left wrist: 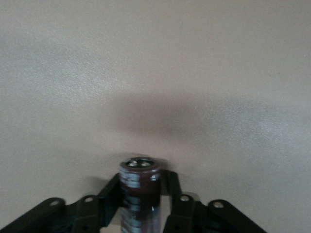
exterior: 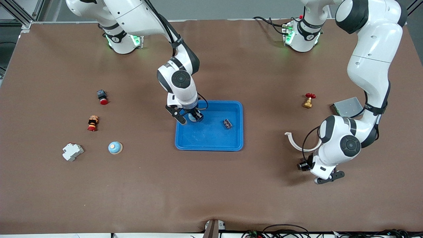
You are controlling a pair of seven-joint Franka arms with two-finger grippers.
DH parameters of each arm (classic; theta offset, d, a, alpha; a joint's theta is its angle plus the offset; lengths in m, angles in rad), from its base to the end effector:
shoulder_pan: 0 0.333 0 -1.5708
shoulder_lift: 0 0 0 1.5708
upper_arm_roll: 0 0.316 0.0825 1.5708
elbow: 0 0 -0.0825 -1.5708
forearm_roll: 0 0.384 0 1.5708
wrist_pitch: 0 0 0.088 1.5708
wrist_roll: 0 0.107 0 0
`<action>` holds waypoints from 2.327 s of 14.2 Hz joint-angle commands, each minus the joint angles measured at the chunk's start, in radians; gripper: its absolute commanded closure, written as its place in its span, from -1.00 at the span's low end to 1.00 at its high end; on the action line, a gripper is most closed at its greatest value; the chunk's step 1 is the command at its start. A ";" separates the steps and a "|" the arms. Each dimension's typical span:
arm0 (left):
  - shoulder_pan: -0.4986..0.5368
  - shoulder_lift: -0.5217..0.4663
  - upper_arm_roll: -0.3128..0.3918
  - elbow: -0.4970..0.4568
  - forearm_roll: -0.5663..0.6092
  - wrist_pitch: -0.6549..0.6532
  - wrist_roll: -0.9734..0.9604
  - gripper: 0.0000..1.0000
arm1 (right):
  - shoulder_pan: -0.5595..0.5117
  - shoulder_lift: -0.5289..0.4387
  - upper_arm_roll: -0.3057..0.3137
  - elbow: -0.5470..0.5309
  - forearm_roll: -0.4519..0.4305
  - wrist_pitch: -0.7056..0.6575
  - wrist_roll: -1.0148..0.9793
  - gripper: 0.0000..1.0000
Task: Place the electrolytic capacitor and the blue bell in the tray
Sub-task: 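Release the dome in the tray while the left gripper lifts the capacitor, then release the capacitor in the tray while the right gripper reaches the dome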
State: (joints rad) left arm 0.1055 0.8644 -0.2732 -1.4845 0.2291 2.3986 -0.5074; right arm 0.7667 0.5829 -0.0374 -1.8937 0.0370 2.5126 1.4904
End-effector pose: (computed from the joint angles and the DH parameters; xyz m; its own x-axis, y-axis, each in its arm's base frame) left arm 0.7175 -0.0842 0.1787 0.9595 0.2757 0.0577 0.2711 -0.9595 0.0764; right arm 0.4741 0.4248 0.1966 0.7080 -0.7062 0.0007 -0.7057 -0.7076 -0.0366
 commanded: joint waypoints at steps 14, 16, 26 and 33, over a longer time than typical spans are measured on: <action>-0.130 -0.231 -0.121 0.073 -0.022 -0.360 -0.478 1.00 | -0.056 -0.035 -0.016 0.047 -0.020 -0.107 -0.019 -1.00; -0.214 -0.196 -0.119 0.125 -0.022 -0.355 -0.621 1.00 | -0.089 -0.087 -0.016 0.000 -0.020 -0.100 -0.077 -1.00; -0.426 -0.061 -0.073 0.130 -0.016 -0.107 -1.022 1.00 | -0.434 -0.333 -0.018 -0.357 -0.022 -0.005 -0.769 -1.00; -0.463 -0.013 -0.072 0.127 -0.011 -0.069 -1.143 1.00 | -0.610 -0.311 -0.016 -0.321 -0.020 0.018 -1.202 -1.00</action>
State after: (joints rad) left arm -0.3280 0.8269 -0.3573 -1.3822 0.2189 2.3096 -1.5980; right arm 0.1915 0.2845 -0.0753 -2.2199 0.0321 2.5276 0.3597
